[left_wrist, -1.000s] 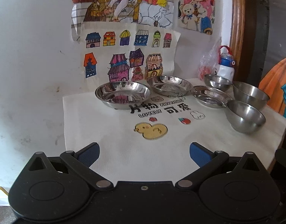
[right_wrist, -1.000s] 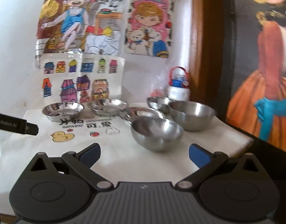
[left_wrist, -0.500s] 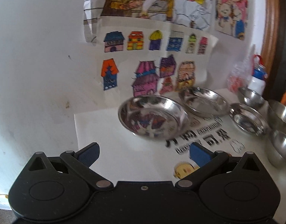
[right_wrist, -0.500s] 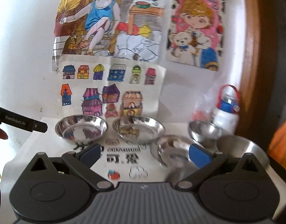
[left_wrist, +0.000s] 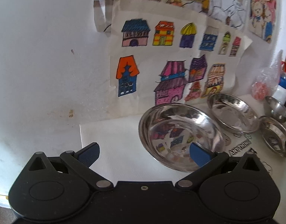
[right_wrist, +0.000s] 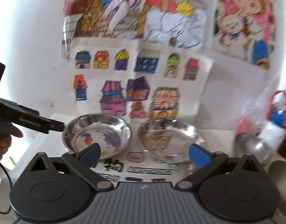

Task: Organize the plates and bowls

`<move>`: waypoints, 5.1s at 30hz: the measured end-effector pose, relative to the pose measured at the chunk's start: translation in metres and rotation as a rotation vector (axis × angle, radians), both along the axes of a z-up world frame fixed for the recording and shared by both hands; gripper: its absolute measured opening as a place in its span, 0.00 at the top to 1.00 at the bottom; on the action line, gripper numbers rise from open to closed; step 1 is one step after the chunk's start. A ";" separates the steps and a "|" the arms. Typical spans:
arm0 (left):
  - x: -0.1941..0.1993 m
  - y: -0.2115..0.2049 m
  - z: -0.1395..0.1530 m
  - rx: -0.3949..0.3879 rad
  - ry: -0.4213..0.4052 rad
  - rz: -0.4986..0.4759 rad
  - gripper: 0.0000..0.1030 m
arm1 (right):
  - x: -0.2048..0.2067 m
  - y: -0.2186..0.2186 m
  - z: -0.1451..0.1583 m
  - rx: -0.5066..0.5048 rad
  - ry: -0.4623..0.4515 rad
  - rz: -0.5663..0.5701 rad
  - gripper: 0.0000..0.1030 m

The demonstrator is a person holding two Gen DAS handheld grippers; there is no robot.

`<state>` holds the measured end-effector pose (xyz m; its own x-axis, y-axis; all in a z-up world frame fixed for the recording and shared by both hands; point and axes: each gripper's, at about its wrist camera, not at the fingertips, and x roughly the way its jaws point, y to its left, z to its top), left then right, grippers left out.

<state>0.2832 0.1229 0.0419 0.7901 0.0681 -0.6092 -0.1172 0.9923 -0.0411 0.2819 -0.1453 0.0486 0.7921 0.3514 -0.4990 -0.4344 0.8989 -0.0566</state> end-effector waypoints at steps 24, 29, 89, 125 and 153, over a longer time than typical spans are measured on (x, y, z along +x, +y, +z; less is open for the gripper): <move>0.052 0.026 -0.022 -0.072 0.040 -0.051 0.25 | 0.074 0.052 -0.061 0.150 0.246 -0.021 0.48; 0.054 0.026 -0.024 -0.100 0.051 -0.066 0.45 | 0.079 0.054 -0.065 0.163 0.275 -0.044 0.67; 0.151 -0.131 -0.021 -0.028 0.108 -0.187 0.84 | 0.148 -0.031 -0.045 -0.138 0.184 -0.283 0.76; 0.086 -0.114 0.030 -0.092 -0.058 -0.150 0.18 | 0.051 -0.070 0.036 -0.047 -0.054 -0.299 0.03; -0.018 -0.197 0.039 -0.160 0.010 -0.410 0.01 | -0.064 -0.192 0.059 0.208 0.222 -0.462 0.00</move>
